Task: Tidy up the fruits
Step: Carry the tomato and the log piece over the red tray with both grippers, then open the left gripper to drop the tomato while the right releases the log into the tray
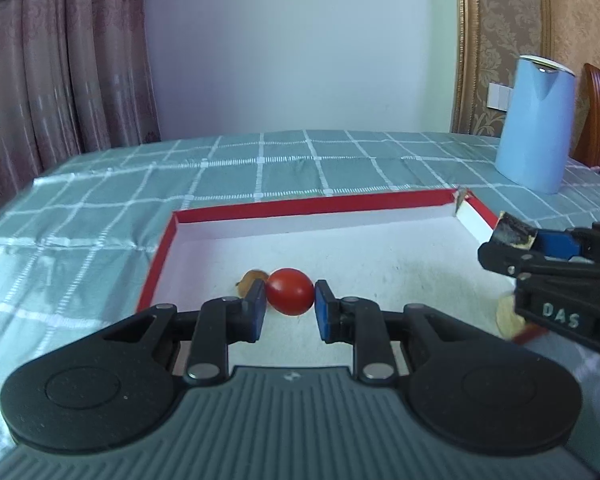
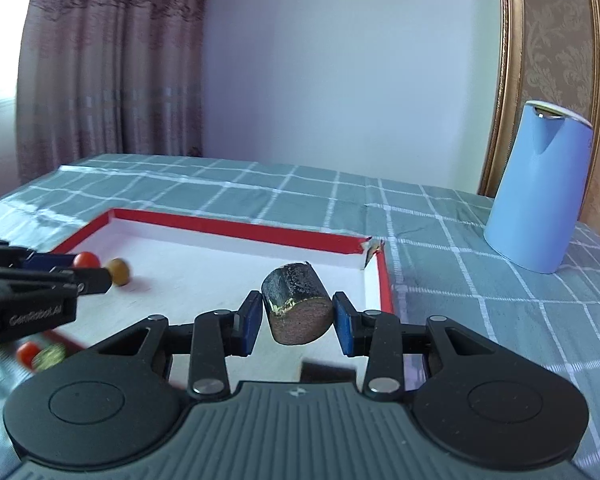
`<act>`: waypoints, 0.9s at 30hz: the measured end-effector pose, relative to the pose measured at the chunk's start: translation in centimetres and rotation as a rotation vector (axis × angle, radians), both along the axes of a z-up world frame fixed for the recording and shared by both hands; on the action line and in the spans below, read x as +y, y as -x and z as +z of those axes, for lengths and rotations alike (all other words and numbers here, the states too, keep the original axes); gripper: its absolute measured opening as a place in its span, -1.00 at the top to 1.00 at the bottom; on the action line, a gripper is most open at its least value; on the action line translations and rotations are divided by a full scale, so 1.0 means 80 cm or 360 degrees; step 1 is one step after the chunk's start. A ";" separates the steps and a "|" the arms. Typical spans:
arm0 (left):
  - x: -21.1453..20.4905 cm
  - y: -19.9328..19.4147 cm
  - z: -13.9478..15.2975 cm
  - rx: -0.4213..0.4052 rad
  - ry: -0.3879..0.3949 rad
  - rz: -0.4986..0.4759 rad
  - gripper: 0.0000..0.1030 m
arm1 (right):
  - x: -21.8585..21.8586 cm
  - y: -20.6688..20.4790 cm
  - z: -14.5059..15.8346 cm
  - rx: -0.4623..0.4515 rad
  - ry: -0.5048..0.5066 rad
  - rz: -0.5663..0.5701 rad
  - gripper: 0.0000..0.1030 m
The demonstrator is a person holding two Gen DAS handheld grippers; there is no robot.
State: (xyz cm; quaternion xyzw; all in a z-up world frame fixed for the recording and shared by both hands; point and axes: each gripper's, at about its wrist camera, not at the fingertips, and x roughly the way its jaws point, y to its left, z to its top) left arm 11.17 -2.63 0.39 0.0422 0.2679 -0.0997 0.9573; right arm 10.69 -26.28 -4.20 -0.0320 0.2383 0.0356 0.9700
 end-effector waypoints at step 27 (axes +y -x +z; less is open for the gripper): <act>-0.037 -0.107 -0.027 0.0213 -0.0062 0.0110 0.44 | 0.003 -0.107 -0.033 0.0268 0.0017 -0.0074 0.28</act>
